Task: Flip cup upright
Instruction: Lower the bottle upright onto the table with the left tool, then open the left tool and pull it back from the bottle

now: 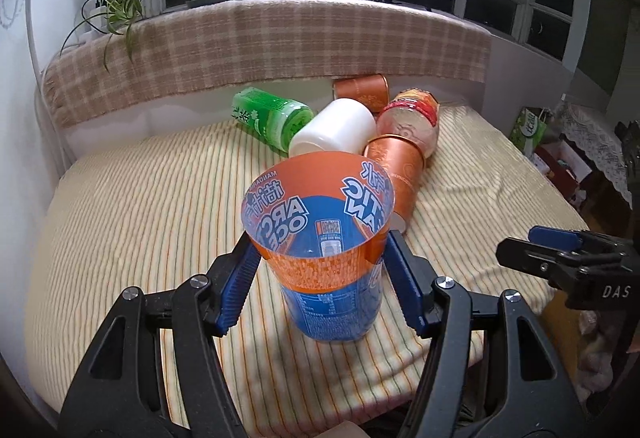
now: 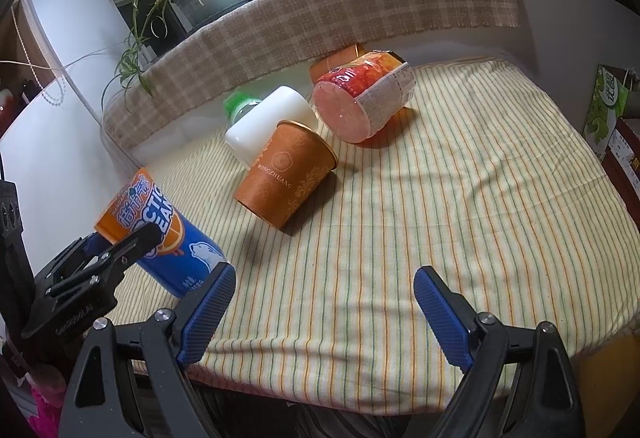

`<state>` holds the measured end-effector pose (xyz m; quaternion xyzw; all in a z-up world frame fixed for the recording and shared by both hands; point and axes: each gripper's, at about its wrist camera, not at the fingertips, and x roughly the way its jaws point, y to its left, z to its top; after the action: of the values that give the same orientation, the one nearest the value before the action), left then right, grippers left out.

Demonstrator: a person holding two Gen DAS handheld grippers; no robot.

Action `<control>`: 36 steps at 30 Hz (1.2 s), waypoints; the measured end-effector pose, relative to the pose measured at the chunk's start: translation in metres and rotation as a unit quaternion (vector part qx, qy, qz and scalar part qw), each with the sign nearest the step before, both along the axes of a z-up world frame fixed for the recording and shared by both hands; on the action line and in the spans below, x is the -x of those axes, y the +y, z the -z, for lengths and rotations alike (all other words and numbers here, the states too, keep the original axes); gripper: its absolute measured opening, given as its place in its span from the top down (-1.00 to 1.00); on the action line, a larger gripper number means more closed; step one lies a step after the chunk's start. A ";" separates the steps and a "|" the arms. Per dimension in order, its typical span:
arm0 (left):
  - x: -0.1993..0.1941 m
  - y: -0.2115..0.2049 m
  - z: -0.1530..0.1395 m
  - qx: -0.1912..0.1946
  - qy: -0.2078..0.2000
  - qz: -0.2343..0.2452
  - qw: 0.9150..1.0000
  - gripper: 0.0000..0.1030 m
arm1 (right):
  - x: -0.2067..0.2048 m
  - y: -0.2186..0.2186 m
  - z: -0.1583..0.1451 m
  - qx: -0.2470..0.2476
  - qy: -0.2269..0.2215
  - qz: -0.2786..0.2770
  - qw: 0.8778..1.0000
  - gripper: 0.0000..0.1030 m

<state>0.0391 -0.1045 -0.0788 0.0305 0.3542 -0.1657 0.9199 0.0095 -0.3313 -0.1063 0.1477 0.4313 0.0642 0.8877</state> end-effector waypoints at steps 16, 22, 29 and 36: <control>0.010 0.009 0.004 0.054 0.040 0.027 0.997 -0.27 | 0.008 0.001 -0.005 0.004 -0.008 -0.001 1.000 -0.79; 0.018 0.010 0.002 0.054 0.035 0.032 0.997 -0.48 | 0.011 0.002 -0.007 0.004 -0.012 -0.003 1.000 -0.79; 0.028 0.015 0.000 0.057 0.032 0.031 0.997 -0.50 | 0.016 0.003 -0.009 0.008 -0.022 -0.004 1.000 -0.79; 0.042 0.030 -0.008 0.059 0.013 0.012 0.998 -0.50 | 0.025 0.010 -0.017 0.028 -0.048 -0.007 0.998 -0.79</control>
<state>-0.0034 -0.0743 -0.0704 -0.0223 0.3555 -0.1974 0.9133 -0.0156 -0.3208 -0.0892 0.1164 0.3905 0.0652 0.9109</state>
